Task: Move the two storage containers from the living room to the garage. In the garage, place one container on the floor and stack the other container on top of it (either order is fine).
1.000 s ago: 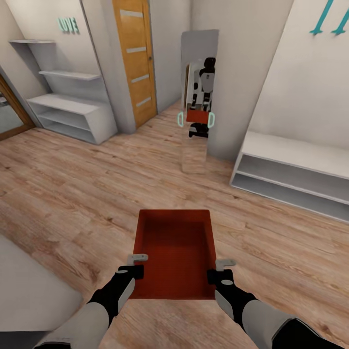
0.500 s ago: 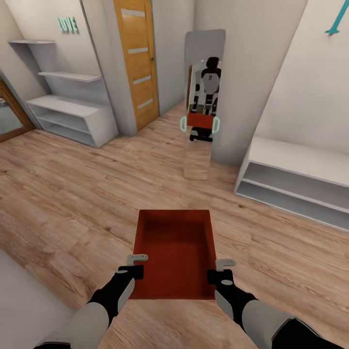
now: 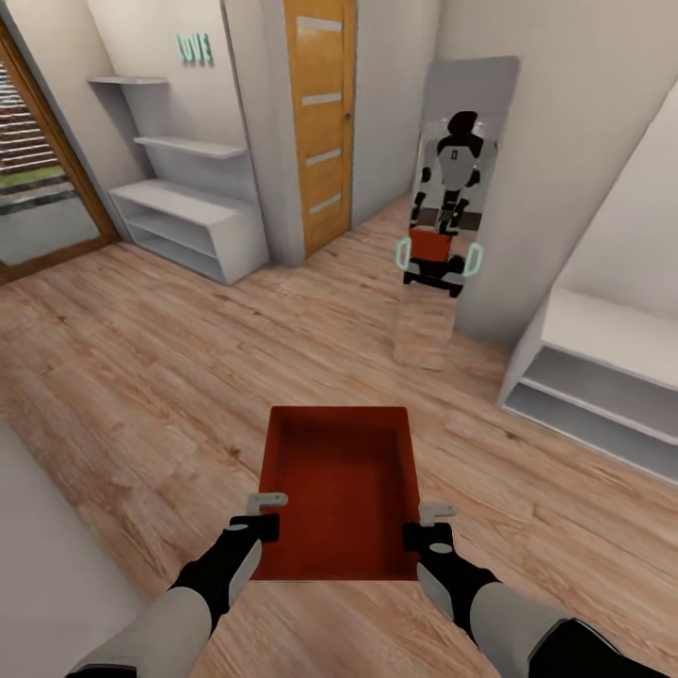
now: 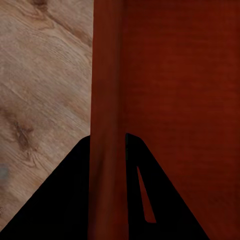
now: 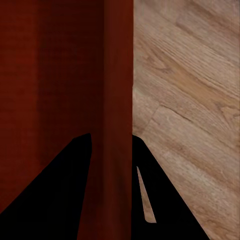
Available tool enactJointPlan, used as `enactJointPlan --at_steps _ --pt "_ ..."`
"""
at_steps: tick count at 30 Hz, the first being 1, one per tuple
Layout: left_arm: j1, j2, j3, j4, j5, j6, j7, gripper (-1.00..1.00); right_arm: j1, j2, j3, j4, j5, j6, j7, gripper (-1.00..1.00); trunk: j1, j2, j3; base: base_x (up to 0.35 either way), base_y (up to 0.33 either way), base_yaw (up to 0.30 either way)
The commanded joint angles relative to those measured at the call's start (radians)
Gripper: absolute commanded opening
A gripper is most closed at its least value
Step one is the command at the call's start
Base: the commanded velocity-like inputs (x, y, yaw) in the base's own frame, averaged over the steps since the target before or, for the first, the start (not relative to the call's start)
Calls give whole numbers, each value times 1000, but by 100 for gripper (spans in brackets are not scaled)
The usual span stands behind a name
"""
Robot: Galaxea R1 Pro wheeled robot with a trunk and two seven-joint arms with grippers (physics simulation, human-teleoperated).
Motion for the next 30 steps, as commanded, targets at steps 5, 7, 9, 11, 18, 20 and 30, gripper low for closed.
enactJointPlan --at_steps 5,7,9,11,18,20,30 --pt "-1 8 17 -53 3 6 5 -100 0 -1 25 45 -11 -1 0 -100 1 -1 -1 322 0 269" --pt "-1 8 17 -53 3 6 5 -100 0 -1 25 45 -11 -1 0 -100 1 -1 -1 322 0 269" --pt "-1 8 17 -53 2 6 5 -100 0 -1 25 45 -11 -1 0 -100 1 -1 -1 322 0 266" --pt "-1 8 17 -53 2 6 5 -100 0 -1 25 45 -11 -1 0 -100 1 -1 -1 322 0 155" --pt "-1 8 17 -53 1 6 5 -100 0 -1 25 45 -11 -1 0 -100 1 -1 -1 322 0 20" --pt "-1 8 17 -53 1 6 5 -100 0 -1 25 45 -11 -1 0 -100 1 -1 -1 322 0 1" --pt "-1 8 17 -53 1 6 5 -100 0 -1 25 45 -11 -1 0 -100 1 -1 -1 322 0 0"
